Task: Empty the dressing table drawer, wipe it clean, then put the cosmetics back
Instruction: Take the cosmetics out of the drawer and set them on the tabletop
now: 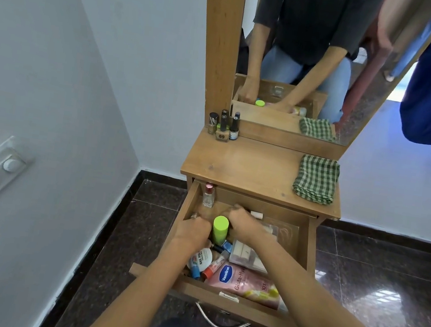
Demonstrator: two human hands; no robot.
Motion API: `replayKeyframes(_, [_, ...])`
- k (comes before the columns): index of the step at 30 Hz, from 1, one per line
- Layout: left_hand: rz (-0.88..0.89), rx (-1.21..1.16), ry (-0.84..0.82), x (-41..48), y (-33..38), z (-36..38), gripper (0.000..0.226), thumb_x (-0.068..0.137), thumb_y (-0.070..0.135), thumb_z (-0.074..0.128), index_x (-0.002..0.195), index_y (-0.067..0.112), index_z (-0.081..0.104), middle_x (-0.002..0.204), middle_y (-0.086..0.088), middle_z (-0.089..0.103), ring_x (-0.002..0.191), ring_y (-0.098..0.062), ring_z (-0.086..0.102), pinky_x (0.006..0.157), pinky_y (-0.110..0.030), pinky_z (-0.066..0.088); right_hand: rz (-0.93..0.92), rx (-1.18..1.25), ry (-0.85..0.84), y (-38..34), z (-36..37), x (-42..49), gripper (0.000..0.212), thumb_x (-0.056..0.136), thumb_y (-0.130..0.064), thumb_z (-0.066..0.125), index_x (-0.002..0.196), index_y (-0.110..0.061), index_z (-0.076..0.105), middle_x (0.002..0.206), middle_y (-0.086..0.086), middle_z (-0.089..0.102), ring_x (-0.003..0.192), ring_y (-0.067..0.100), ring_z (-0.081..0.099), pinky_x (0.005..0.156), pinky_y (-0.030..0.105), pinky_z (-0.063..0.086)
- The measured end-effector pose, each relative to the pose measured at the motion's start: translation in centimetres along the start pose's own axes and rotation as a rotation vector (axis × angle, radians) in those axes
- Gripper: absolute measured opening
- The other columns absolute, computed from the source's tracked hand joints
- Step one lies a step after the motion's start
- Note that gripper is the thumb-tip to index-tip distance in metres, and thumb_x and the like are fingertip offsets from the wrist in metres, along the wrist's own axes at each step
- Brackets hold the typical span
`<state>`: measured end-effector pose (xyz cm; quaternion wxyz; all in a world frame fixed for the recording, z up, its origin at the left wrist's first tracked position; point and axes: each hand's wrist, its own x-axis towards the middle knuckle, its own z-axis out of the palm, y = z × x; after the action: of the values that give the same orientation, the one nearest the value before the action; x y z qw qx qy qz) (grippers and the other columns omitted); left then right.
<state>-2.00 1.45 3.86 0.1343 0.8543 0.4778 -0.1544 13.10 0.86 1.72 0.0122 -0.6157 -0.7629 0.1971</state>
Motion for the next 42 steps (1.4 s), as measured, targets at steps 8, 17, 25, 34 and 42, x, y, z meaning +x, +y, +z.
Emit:
replayKeyframes(8, [0.029, -0.088, -0.113, -0.5, -0.4, -1.6, 0.044, 0.092, 0.021, 0.059, 0.131, 0.004, 0.048, 0.133, -0.016, 0.047, 0.116, -0.030, 0.055, 0.094, -0.037, 0.048, 0.156, 0.459, 0.293, -0.2, -0.1, -1.8, 0.037, 0.090, 0.005, 0.042, 0.123, -0.003, 0.058, 0.122, 0.016, 0.059, 0.121, 0.030, 0.049, 0.109, 0.038, 0.034])
replayKeyframes(17, [0.001, -0.447, -0.015, -3.7, -4.3, -5.5, 0.029, 0.088, 0.022, 0.066, 0.116, 0.015, 0.066, 0.113, 0.001, 0.061, 0.106, -0.014, 0.057, 0.087, -0.022, 0.043, 0.166, 0.960, 0.442, -1.5, -1.9, -4.4, 0.024, 0.096, -0.008, 0.046, 0.103, -0.027, 0.059, 0.090, -0.006, 0.059, 0.080, 0.010, 0.054, 0.077, 0.036, 0.048])
replayKeyframes(25, [-0.001, -1.206, 0.237, -4.1, -4.9, -6.4, 0.015, 0.088, 0.016, 0.067, 0.103, 0.018, 0.067, 0.090, 0.006, 0.065, 0.088, -0.009, 0.059, 0.079, -0.021, 0.048, 0.256, 1.044, 0.632, -2.7, -4.5, -4.8, 0.013, 0.090, -0.020, 0.057, 0.084, -0.023, 0.069, 0.078, 0.002, 0.070, 0.067, 0.016, 0.063, 0.073, 0.043, 0.054])
replayKeyframes(34, [-0.053, -1.489, 0.521, -0.5, -2.9, -7.3, 0.028, 0.085, 0.012, 0.070, 0.112, 0.004, 0.064, 0.102, -0.010, 0.068, 0.098, -0.022, 0.064, 0.093, -0.030, 0.050, 0.264, 0.819, 0.815, -2.3, -9.8, -1.8, 0.010, 0.078, -0.011, 0.068, 0.088, -0.012, 0.067, 0.068, -0.005, 0.061, 0.060, 0.004, 0.053, 0.057, 0.011, 0.043])
replayKeyframes(42, [-0.130, -1.132, 0.695, 3.5, -2.8, -9.4, 0.024, 0.087, 0.012, 0.066, 0.112, 0.010, 0.065, 0.104, 0.000, 0.066, 0.097, -0.010, 0.059, 0.084, -0.017, 0.039, 0.243, 0.670, 0.694, -0.8, -9.5, 1.6, 0.013, 0.078, -0.011, 0.071, 0.090, -0.011, 0.067, 0.080, 0.003, 0.063, 0.076, 0.017, 0.057, 0.071, 0.030, 0.048])
